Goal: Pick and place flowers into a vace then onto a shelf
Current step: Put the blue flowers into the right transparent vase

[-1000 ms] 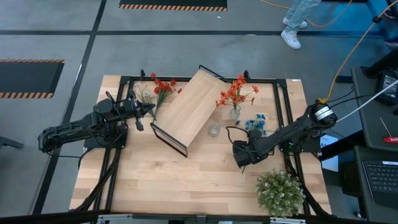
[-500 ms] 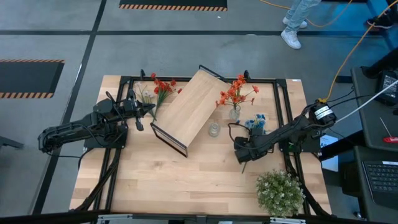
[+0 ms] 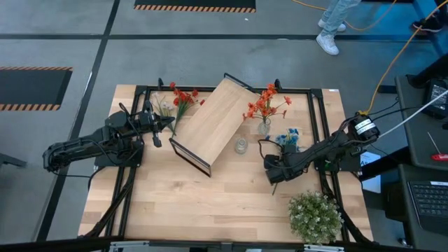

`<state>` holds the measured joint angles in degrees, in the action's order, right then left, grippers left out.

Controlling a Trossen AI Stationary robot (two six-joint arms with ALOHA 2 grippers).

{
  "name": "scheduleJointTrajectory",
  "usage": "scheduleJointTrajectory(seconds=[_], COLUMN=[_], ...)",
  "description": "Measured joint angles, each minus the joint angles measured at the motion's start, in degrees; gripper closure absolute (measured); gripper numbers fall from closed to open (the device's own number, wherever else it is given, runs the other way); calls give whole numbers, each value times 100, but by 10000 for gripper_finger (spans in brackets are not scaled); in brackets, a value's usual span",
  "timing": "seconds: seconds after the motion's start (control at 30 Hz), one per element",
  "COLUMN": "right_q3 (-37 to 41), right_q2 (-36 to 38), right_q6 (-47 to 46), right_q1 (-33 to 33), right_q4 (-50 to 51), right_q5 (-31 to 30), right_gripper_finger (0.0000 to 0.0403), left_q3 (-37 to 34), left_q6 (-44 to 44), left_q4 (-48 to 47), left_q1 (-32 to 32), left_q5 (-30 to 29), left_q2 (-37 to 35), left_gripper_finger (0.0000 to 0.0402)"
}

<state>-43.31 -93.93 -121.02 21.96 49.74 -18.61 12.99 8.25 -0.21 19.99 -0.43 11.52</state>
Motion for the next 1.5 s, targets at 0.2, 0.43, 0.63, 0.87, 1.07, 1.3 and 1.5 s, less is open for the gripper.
scheduleJointTrajectory(seconds=[0.2, 0.43, 0.63, 0.87, 1.07, 1.3, 1.5], right_q3=[-20, -98, -101, -105, -99, -430, -968], right_q2=[-3, -24, -24, -13, 108, 275, 275], right_q6=[131, 172, 157, 157, 153, 434, 650], right_q1=[0, -7, -7, -9, -8, 6, 179], right_q4=[-50, -33, -71, -70, -134, 117, 433], right_q5=[0, 16, 94, 178, 274, 321, 260], right_gripper_finger=[173, 244, 312, 383, 387, 396, 392], left_q3=[0, 0, 0, 0, 0, 0, 0], left_q6=[0, 2, 2, 2, 2, 2, 2], left_q4=[0, 39, 39, 39, 39, 37, 37], left_q1=[0, -1, 0, 0, 0, -2, -1], left_q5=[0, 0, 0, 0, 0, 0, 0], left_q2=[-1, -1, -1, -1, 1, -1, 0], left_gripper_finger=[398, 398, 398, 398, 398, 398, 398])
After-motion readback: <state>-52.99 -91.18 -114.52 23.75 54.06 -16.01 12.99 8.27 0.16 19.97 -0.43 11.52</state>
